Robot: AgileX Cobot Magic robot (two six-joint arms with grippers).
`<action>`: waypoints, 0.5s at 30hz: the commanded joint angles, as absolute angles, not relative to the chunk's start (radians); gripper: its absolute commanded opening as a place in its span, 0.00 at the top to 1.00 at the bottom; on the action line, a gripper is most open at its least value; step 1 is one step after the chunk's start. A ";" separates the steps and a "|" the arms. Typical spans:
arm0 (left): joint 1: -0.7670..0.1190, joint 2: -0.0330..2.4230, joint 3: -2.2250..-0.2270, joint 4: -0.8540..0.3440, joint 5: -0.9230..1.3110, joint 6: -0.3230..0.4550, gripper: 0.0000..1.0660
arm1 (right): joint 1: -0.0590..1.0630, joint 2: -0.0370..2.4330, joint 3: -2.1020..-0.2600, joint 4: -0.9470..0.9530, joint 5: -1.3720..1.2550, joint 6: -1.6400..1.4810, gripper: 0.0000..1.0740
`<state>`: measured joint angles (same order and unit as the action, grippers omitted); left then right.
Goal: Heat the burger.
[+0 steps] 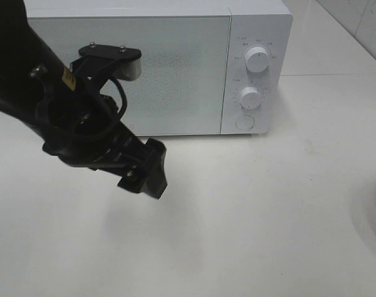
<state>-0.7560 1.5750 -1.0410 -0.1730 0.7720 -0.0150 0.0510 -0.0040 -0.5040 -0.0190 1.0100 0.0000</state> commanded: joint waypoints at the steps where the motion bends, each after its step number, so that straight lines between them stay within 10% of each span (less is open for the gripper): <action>1: -0.755 1.567 -1.038 -0.152 0.871 -0.022 0.08 | 0.044 -0.031 -0.500 -0.020 0.995 -0.005 0.30; 15: -0.553 1.529 -1.038 -0.084 1.052 -0.059 0.08 | 0.044 -0.031 -0.500 -0.020 0.995 -0.005 0.30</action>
<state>-0.6160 1.5580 -1.0410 -0.0780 1.0300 -0.0900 0.0510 -0.0040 -0.5040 -0.0190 1.0100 0.0000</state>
